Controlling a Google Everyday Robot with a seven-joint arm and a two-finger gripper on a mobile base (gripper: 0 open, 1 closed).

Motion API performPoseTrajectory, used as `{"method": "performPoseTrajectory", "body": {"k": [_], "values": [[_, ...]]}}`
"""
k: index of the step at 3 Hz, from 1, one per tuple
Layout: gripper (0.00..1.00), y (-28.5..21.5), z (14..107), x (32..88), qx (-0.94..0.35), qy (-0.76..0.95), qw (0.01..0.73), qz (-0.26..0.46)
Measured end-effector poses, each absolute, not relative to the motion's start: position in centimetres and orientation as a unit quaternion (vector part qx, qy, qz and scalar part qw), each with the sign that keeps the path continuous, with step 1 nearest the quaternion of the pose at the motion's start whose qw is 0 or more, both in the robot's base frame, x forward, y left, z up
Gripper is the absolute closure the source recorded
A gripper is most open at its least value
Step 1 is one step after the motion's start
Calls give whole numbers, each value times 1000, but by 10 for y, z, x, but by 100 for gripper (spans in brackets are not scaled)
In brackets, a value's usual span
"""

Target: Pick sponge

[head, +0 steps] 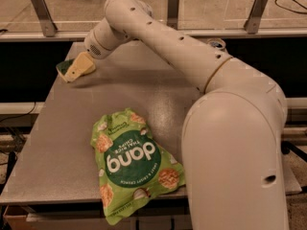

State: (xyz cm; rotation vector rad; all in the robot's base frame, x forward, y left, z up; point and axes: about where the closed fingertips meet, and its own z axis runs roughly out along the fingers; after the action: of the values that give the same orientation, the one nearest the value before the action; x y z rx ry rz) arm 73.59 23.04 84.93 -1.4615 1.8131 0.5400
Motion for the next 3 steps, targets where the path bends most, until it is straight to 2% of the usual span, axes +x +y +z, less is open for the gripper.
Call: {"method": "performPoseTrajectory", "body": {"k": [1,3], "values": [[18,237,837,733,-566,713,356,213],[65,233,837,733,-557,716,361,214]]}}
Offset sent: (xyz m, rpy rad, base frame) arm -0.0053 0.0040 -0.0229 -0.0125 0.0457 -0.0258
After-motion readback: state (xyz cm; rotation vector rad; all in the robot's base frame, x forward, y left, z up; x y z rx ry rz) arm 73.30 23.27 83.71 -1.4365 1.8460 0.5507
